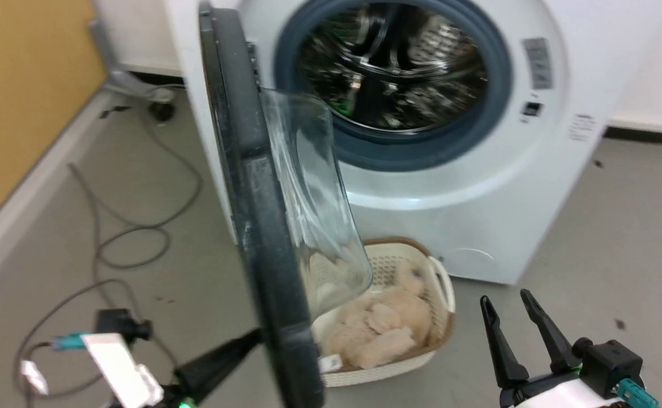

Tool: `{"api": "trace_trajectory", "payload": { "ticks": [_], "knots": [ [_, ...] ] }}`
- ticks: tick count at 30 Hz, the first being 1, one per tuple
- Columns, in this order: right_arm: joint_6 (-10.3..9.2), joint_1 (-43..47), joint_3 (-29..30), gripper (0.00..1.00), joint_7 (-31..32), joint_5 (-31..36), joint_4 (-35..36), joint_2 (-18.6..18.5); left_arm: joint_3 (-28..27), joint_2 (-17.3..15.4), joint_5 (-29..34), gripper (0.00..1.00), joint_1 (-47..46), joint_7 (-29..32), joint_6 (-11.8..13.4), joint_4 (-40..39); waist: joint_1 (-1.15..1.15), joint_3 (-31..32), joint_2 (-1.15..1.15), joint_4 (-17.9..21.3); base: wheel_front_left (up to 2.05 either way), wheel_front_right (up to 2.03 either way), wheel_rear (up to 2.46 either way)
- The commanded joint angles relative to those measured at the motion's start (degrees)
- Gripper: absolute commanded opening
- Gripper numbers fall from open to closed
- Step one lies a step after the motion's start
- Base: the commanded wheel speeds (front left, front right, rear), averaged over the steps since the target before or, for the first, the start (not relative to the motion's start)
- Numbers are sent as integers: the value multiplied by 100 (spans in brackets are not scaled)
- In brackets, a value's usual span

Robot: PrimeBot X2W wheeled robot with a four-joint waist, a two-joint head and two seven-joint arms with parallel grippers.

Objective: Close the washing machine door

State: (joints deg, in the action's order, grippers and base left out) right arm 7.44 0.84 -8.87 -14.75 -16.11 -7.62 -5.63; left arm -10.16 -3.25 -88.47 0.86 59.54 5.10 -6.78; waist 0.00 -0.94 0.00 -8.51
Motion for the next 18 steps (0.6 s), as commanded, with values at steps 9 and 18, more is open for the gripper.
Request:
{"api": "trace_trajectory", "payload": {
  "ticks": [9,18],
  "knots": [
    [5,-120,-35,100,-25,64,69,14,927,36,-524,0,44,-903,-250,311,0,-447,0,1290,0,0,0],
    [5,-144,15,100,-25,105,151,96,1437,36,-870,0,-635,-1966,-626,893,0,-833,0,2213,0,0,0]
  ]
}}
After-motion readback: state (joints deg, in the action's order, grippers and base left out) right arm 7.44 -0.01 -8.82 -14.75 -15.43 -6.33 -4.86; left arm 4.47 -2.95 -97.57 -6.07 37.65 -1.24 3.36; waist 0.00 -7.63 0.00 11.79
